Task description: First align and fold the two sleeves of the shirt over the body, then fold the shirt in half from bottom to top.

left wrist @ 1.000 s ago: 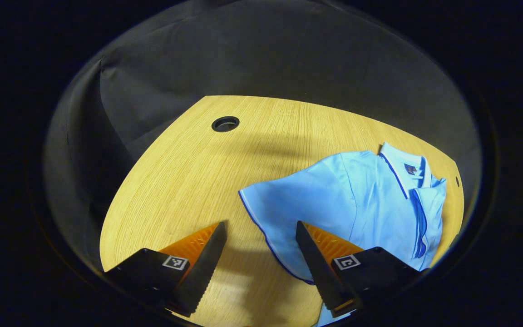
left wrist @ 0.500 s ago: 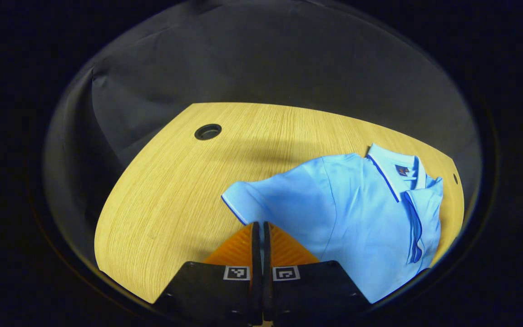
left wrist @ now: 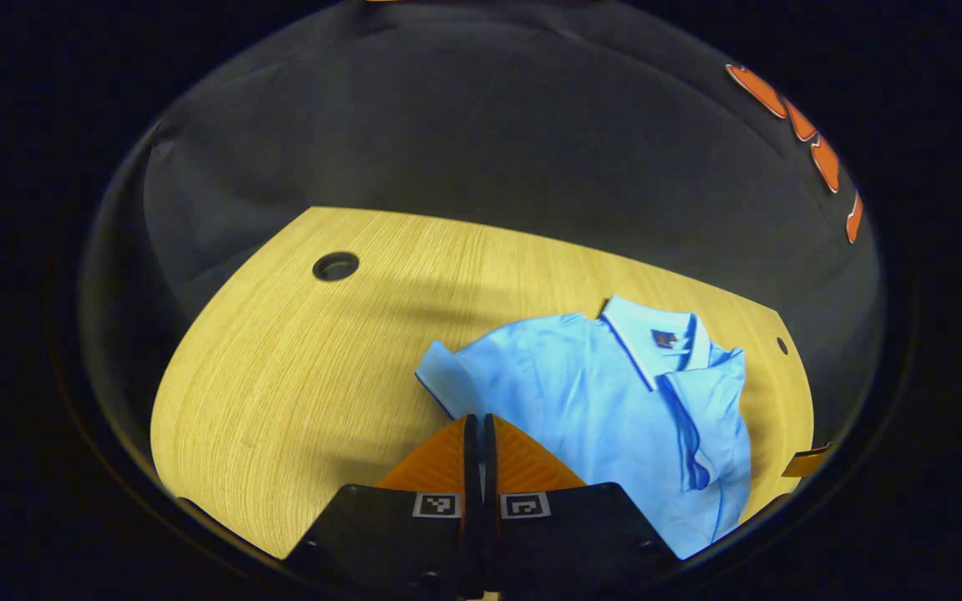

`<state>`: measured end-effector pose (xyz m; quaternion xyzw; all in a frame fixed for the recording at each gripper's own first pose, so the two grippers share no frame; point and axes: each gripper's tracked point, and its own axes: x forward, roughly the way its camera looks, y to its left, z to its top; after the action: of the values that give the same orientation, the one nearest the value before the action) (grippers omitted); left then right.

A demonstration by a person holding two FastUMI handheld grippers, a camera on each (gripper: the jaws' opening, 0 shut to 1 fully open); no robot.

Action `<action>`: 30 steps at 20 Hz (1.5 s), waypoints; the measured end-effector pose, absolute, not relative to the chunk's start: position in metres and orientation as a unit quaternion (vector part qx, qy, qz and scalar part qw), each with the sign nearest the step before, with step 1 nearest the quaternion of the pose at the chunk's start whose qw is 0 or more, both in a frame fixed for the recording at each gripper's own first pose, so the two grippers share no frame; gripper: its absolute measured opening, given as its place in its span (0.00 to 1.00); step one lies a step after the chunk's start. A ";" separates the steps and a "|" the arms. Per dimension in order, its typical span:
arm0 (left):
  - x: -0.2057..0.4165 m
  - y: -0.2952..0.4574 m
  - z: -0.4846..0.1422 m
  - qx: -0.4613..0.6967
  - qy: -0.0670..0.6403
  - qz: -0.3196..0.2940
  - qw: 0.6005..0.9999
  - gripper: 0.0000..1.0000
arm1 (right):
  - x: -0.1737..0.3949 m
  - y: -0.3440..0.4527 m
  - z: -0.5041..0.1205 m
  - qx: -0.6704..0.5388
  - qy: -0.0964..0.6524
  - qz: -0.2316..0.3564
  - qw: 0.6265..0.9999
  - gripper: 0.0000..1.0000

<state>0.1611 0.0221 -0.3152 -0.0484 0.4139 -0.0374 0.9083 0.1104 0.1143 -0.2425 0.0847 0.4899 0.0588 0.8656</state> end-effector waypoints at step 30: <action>0.098 -0.200 -0.259 -0.018 0.450 -0.161 0.878 0.98 | 0.080 0.061 -0.239 0.074 0.491 0.073 0.865 0.99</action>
<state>0.0981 -0.1996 -0.2589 -0.0179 0.4504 -0.1611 0.8780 0.0803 0.0608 -0.2390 0.0741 0.4905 0.0733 0.8652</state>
